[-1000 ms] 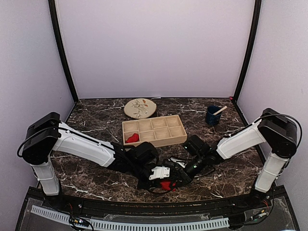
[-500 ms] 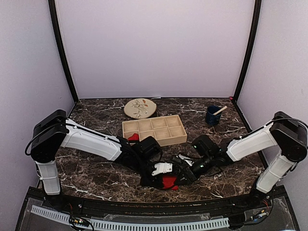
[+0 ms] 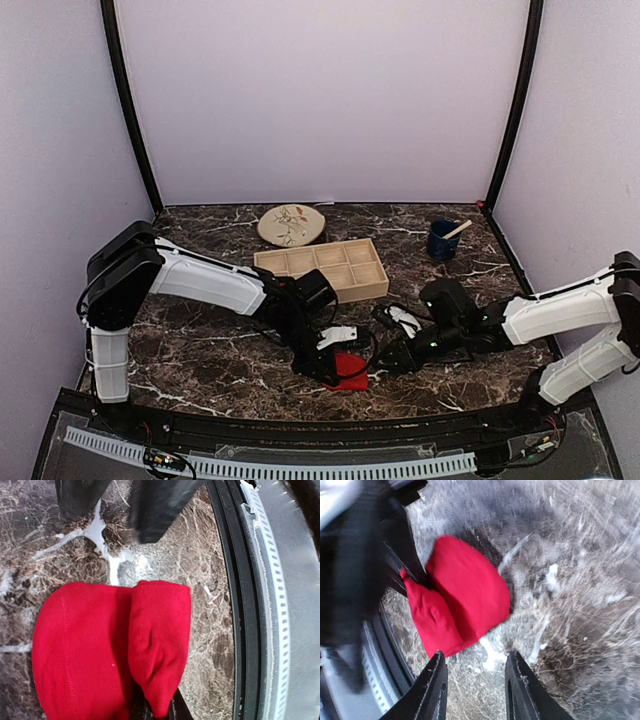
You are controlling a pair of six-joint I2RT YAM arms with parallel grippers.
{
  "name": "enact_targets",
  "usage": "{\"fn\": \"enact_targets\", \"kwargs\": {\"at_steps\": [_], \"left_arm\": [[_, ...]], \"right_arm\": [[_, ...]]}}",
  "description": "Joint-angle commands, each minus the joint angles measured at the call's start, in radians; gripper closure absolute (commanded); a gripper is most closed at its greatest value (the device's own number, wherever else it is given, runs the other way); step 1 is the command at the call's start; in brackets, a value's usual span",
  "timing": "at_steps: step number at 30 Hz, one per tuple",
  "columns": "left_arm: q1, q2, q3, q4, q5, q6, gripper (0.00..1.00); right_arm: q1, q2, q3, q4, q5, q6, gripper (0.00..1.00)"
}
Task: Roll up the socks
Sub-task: Roll the sock at the center of the board.
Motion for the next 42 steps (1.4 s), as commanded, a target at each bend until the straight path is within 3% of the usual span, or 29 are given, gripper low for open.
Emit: {"fn": "enact_targets", "kwargs": {"at_steps": [1,6,10,23,42], "left_arm": [[0.015,0.038,0.033,-0.103,0.084,-0.012,1.00],[0.036,0.066,0.061,-0.132,0.142,-0.016,1.00],[0.055,0.088,0.087,-0.155,0.189,-0.019,1.00],[0.080,0.126,0.127,-0.199,0.256,-0.010,1.00],[0.090,0.153,0.148,-0.225,0.287,0.003,1.00]], "right_arm": [[0.086,-0.085,-0.021,0.029,0.224,-0.037,0.63],[0.230,-0.146,-0.024,0.020,0.429,-0.088,0.62],[0.300,-0.144,-0.016,0.012,0.509,-0.116,0.60],[0.418,0.023,0.080,-0.005,0.591,-0.206,0.56],[0.436,0.162,0.153,-0.012,0.583,-0.284,0.54]]}}
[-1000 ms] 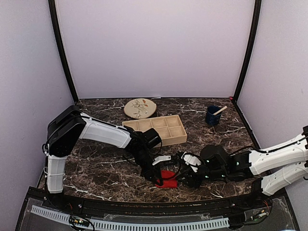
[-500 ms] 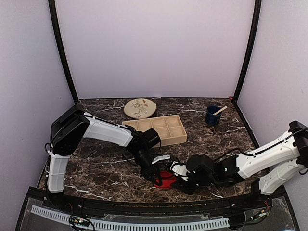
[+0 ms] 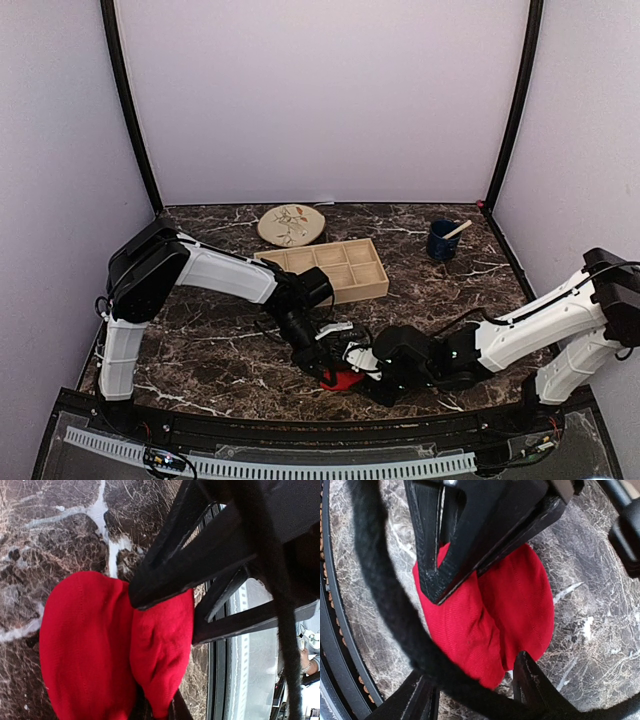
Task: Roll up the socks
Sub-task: Roll the sock at the center of the board.
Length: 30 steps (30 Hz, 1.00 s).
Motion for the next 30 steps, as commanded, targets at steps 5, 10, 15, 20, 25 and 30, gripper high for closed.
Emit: {"fn": "enact_targets", "kwargs": {"at_steps": [5,10,15,20,25,30], "left_arm": [[0.005,0.012,0.021,-0.044,0.014,0.016,1.00],[0.005,0.013,0.020,-0.044,0.013,0.015,1.00],[0.005,0.015,0.019,-0.038,0.006,0.003,0.95],[0.012,0.012,0.022,-0.030,-0.041,-0.030,0.78],[0.028,-0.015,0.001,-0.006,-0.058,-0.050,0.70],[0.049,-0.063,-0.040,0.025,-0.052,-0.069,0.68]], "right_arm": [[0.011,0.054,0.040,0.017,0.001,-0.034,0.56],[0.011,0.064,0.040,0.024,-0.004,-0.041,0.67],[0.011,0.064,0.040,0.020,-0.017,-0.041,0.84],[0.010,0.073,0.045,0.011,-0.040,-0.036,0.94],[0.008,0.075,0.043,0.006,-0.051,-0.026,0.97],[0.001,0.084,0.045,0.003,-0.066,-0.014,0.99]]}}
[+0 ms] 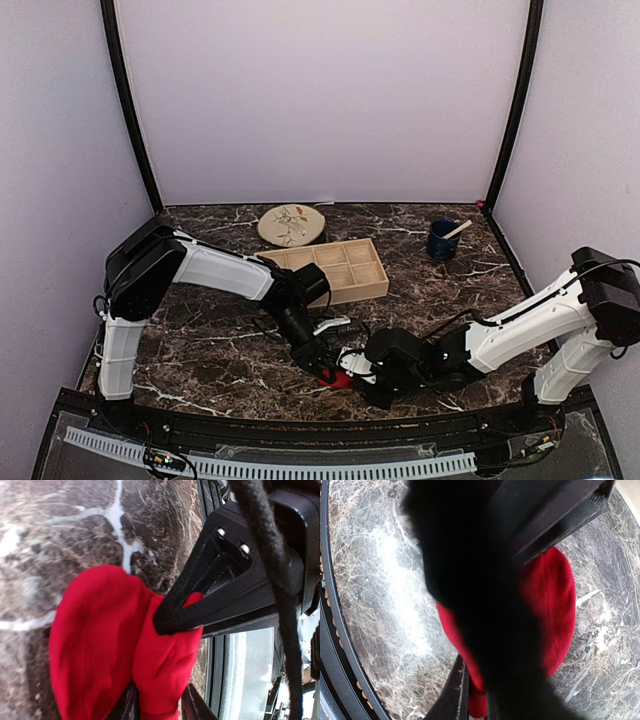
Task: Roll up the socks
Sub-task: Roll the sock at the center of the board.
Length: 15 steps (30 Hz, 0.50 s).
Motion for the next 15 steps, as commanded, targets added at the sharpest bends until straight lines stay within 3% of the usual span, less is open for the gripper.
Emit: {"fn": "enact_targets", "kwargs": {"at_steps": [1,15], "left_arm": [[0.029,-0.066,-0.047,0.021,-0.052,-0.020,0.68],[0.067,-0.174,-0.137,0.136,-0.114,-0.076,0.67]], "right_arm": [[-0.004,0.020,0.016,0.006,-0.034,0.021,0.99],[-0.082,0.001,-0.005,0.016,-0.139,0.090,1.00]]}}
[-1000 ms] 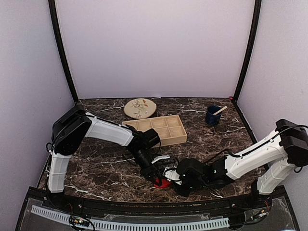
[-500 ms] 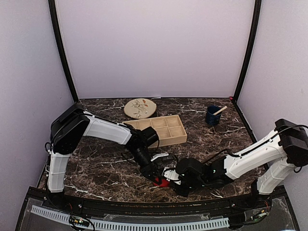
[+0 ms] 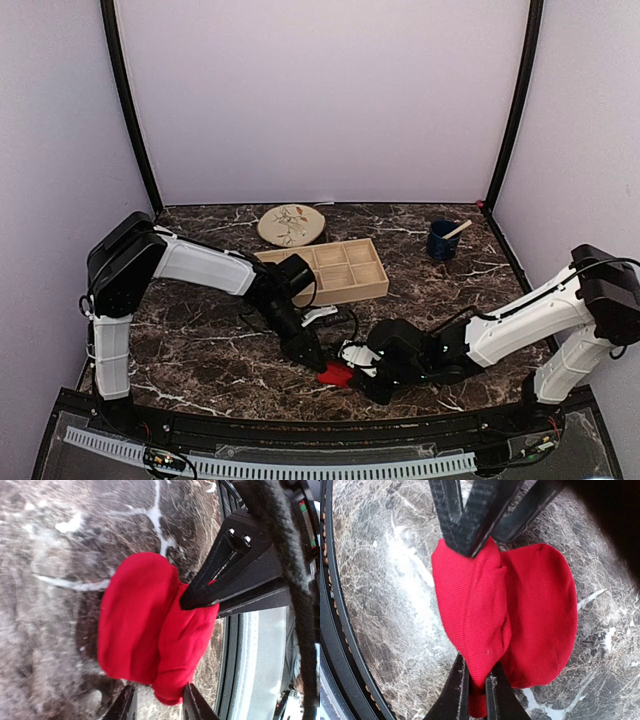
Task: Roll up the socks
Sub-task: Roll the sock at the center of the board.
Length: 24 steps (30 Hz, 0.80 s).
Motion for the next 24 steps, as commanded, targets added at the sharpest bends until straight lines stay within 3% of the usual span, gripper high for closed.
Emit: {"fn": "enact_targets", "kwargs": {"at_steps": [1,16,24], "left_arm": [[0.014,-0.084,-0.036,0.070,-0.057,-0.029,0.67],[0.005,-0.255,-0.218,0.356,-0.222,-0.104,0.64],[-0.088,-0.322,-0.286,0.429,-0.346,-0.054,0.61]], "right_arm": [[-0.038,-0.006,-0.013,0.006,-0.081,0.049,1.00],[-0.230,0.019,-0.038,0.033,-0.428,0.151,1.00],[-0.322,0.078,-0.040,0.072,-0.636,0.217,1.00]]}}
